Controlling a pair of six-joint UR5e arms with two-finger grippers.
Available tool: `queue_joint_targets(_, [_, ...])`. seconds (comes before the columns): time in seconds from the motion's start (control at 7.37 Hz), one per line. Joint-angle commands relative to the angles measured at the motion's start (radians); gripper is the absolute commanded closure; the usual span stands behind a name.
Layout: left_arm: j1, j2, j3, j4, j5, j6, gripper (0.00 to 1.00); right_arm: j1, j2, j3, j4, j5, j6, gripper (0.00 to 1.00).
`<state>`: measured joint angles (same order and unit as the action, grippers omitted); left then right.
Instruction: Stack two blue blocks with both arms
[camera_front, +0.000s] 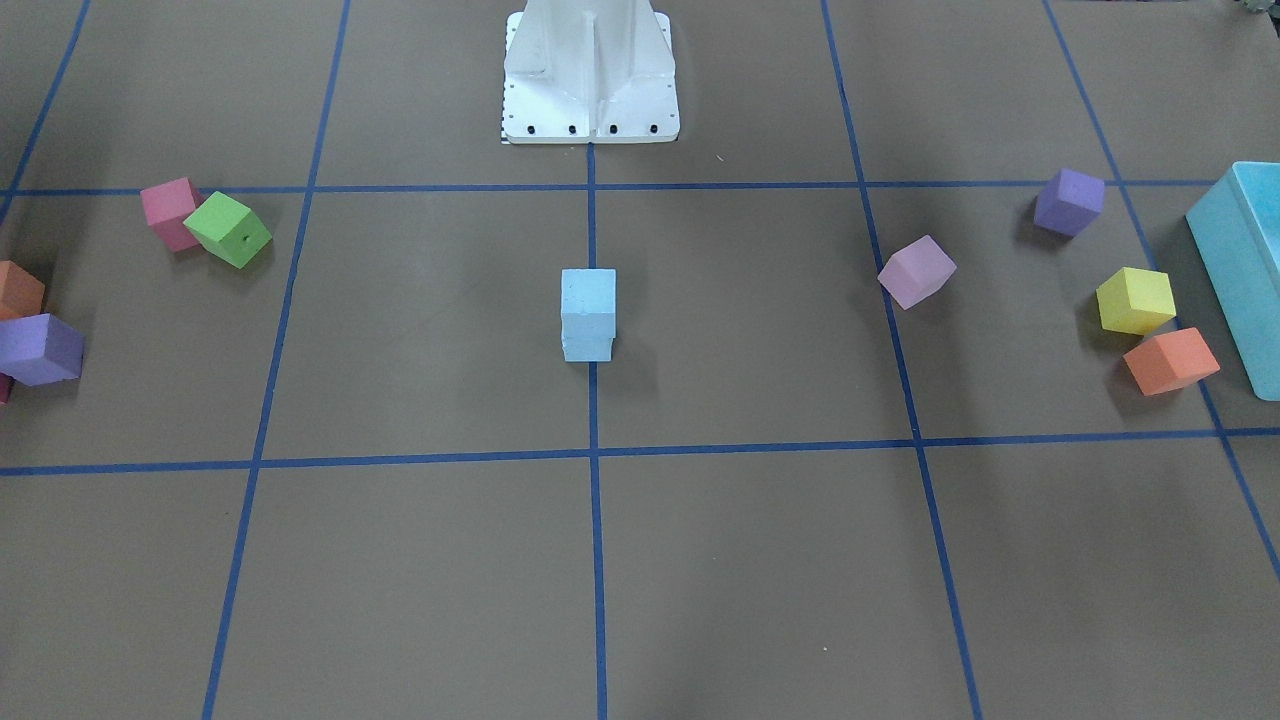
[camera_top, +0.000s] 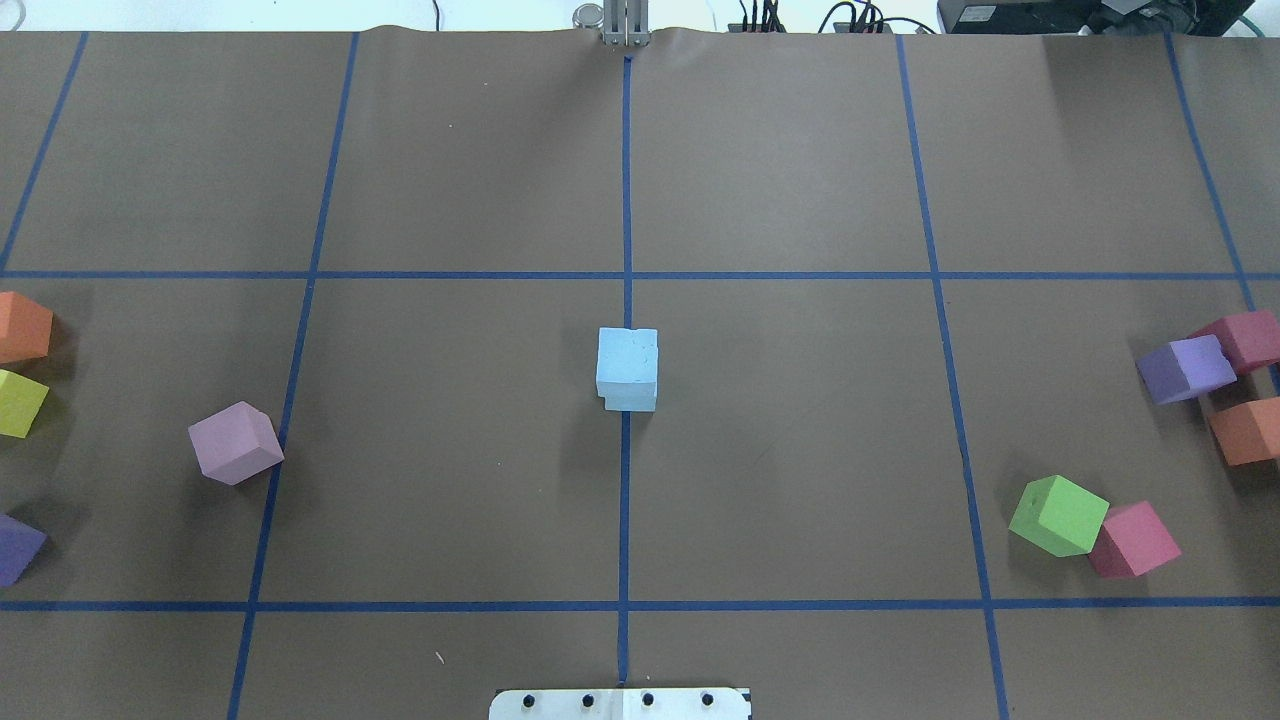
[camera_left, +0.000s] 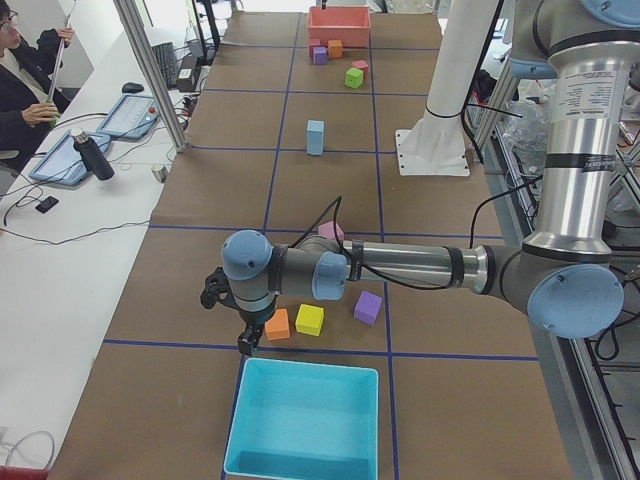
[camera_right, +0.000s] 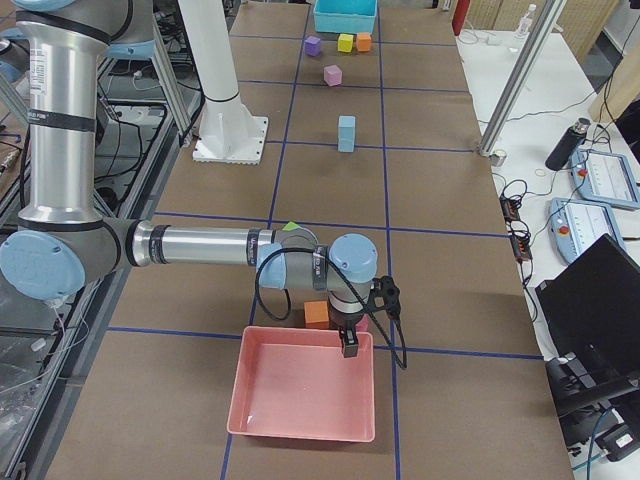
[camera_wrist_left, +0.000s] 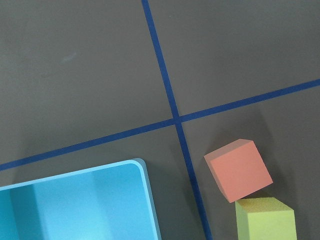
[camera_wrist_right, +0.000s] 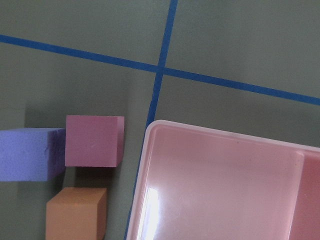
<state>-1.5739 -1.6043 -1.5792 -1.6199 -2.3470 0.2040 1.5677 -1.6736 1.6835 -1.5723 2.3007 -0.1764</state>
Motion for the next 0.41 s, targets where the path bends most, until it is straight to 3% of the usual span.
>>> queue_joint_targets(0.0, [0.002,0.004,-0.002,0.0,0.0,0.0,0.02,0.0,0.0,-0.001,0.0,-0.001,0.0,0.0])
queue_joint_targets(0.27, [0.002,0.01,-0.002,0.0,0.0,0.0,0.02,0.0,0.0,-0.001,0.0,-0.001,0.0,0.0])
